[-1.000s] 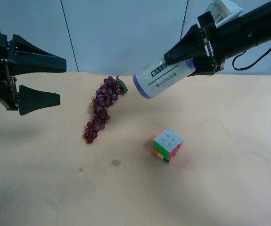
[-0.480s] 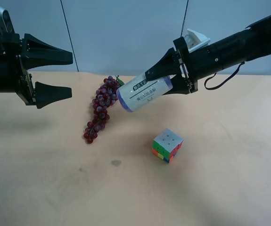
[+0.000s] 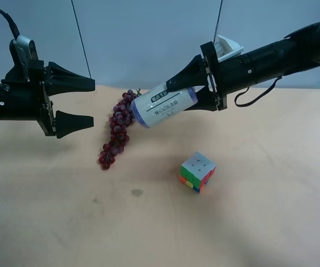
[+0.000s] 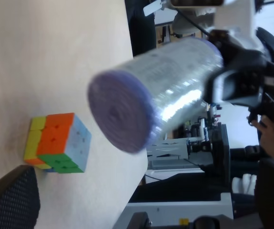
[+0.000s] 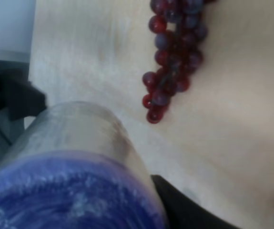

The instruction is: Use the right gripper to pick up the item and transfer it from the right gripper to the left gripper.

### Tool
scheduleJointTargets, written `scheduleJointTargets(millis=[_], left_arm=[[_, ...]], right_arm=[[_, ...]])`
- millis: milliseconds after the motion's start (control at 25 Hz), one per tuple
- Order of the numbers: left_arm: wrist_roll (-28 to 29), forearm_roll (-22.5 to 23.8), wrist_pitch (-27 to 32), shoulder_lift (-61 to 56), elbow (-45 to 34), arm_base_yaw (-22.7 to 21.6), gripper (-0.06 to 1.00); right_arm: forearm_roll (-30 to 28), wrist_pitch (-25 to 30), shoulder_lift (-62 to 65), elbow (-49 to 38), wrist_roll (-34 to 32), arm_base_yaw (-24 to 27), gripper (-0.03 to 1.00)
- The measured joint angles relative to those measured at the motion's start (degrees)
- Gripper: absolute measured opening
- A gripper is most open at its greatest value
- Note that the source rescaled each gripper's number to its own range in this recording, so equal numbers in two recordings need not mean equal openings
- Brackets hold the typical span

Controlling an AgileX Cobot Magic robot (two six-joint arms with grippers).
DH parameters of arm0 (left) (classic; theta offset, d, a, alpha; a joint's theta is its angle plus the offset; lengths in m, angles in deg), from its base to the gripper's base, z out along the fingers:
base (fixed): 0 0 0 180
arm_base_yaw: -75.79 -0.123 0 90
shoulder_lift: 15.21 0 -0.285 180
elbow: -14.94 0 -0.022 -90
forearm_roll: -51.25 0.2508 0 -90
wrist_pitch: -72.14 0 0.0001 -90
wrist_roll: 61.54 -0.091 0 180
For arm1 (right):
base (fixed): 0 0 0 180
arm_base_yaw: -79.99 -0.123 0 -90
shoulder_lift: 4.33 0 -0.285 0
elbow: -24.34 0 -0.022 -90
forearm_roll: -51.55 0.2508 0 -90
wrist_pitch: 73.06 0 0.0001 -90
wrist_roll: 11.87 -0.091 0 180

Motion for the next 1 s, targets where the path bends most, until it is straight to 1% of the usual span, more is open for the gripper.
scheduleJointTargets(millis=[80,200,280,440,600,880,1000], left_arm=[[-0.61,-1.34,-0.05,1.11,0.0,0.99,0.74],[-2.49,-2.67,-0.05,1.38,0.02,3.98,0.74],[-3.04,-2.8,0.0,1.38,0.63,6.41,0.74],[-2.79,-2.97,0.0,1.4,3.6,9.63,0.74],[-1.77,-3.26,0.0,1.4,6.35,10.24,0.73],[-0.6,-2.73,0.0,1.4,6.64,10.24,0.73],[-0.41,-2.21,-0.28,1.4,6.64,10.19,0.73]], right_arm=[[0.88,0.0,0.0,0.0,0.0,-1.49,0.01],[2.69,0.0,-0.02,0.0,0.0,-3.19,0.01],[3.71,0.0,-0.02,0.0,0.0,-3.36,0.01],[5.13,-0.05,-0.02,0.0,0.0,-3.36,0.01],[5.56,-0.05,-0.02,0.0,-1.02,-3.36,0.01],[8.96,-0.11,-0.02,0.0,-1.06,-3.83,0.01],[9.18,-1.15,-0.02,0.0,-0.82,-4.79,0.01]])
